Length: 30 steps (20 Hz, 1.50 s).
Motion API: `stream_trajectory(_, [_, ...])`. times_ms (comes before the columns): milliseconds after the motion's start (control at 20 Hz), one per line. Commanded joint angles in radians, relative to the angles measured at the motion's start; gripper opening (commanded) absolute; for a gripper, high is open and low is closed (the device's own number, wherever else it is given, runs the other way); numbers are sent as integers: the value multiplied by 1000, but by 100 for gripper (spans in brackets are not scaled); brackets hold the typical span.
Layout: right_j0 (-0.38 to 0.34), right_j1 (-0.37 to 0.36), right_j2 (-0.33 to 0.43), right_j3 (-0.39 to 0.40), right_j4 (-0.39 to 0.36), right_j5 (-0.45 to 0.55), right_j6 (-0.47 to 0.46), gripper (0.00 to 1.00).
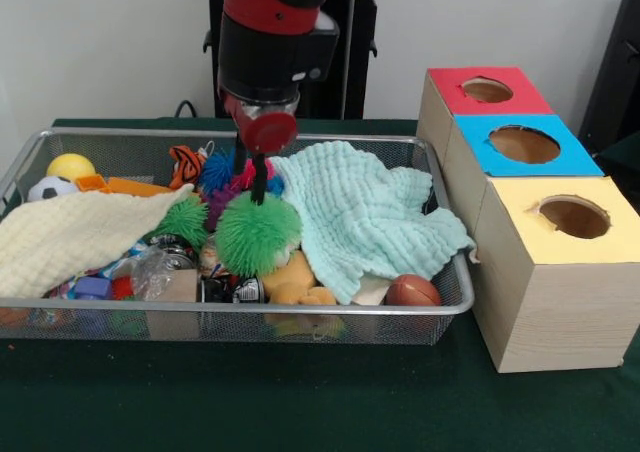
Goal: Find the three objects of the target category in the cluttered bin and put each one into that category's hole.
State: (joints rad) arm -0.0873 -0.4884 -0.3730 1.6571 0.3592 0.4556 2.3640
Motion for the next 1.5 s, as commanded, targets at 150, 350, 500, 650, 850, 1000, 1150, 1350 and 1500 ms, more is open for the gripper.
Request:
stream_trajectory(150, [50,-132,72,67,26,243,167,100])
stream_trajectory(350, [42,-149,85,62,37,276,162,100])
stream_trajectory(500, [11,-140,121,77,54,250,131,100])
stream_trajectory(650, [2,-114,136,83,55,211,118,100])
stream_trajectory(850, [8,-89,134,99,44,150,119,100])
stream_trajectory(1000, [5,-63,153,112,51,92,125,100])
stream_trajectory(1150, [1,-33,172,116,60,52,135,100])
stream_trajectory(1350, [22,2,170,111,72,30,178,100])
stream_trajectory(1500, [48,19,162,110,87,19,216,100])
